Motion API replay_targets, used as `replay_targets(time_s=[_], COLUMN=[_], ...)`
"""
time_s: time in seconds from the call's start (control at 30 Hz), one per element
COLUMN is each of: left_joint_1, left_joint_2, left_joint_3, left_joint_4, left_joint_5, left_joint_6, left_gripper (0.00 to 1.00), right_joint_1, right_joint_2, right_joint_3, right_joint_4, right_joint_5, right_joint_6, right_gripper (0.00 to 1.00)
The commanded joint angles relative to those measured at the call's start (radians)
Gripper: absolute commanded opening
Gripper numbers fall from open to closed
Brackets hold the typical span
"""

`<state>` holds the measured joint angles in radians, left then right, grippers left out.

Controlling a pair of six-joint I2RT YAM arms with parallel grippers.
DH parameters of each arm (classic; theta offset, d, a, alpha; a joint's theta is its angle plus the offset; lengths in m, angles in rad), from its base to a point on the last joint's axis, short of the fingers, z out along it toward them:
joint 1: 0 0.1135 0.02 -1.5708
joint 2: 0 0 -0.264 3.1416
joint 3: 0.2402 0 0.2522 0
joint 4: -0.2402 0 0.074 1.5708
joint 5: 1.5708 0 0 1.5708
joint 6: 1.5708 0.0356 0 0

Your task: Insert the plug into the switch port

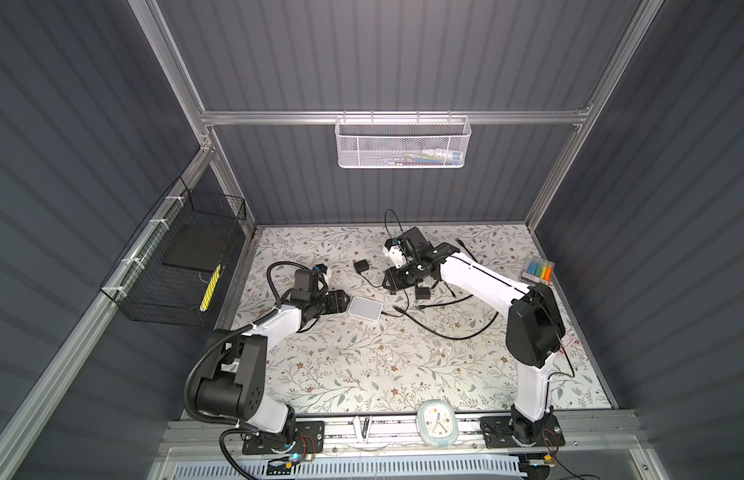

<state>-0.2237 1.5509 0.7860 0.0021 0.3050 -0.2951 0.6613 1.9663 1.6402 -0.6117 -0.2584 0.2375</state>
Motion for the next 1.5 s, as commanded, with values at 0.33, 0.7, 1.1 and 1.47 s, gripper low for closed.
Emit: replay_targets(time_s=[0.33,0.7,1.1,1.47], left_joint_1=[-0.004,-0.002,0.064,0.144], left_joint_2=[0.082,0.130,0.036,-0.058], left_joint_3=[0.079,0.049,-0.062,-0.151], left_joint_4=[-0.008,0.021,0.011,0.009], left_joint_5=[0.144,0.157,0.111,0.058], left_joint_6=[-0.015,-0.035,-0.056,-0.093], left_gripper=[0.72,0.70,0.68,0.67], right_joint_1=[0.018,0.027,0.045,0.068], right_joint_2=[0.134,0.202,0.352,0.548], right_joint_3=[-0.108,-0.086,0.139,0.481], right_joint_4=[0.191,0.217,0.257,0.144], right_joint_5=[-0.145,-0.185,-0.336,-0.420], right_joint_6=[0.228,0.278,0.277,0.224], right_gripper=[0.44,0.39,0.35,0.33])
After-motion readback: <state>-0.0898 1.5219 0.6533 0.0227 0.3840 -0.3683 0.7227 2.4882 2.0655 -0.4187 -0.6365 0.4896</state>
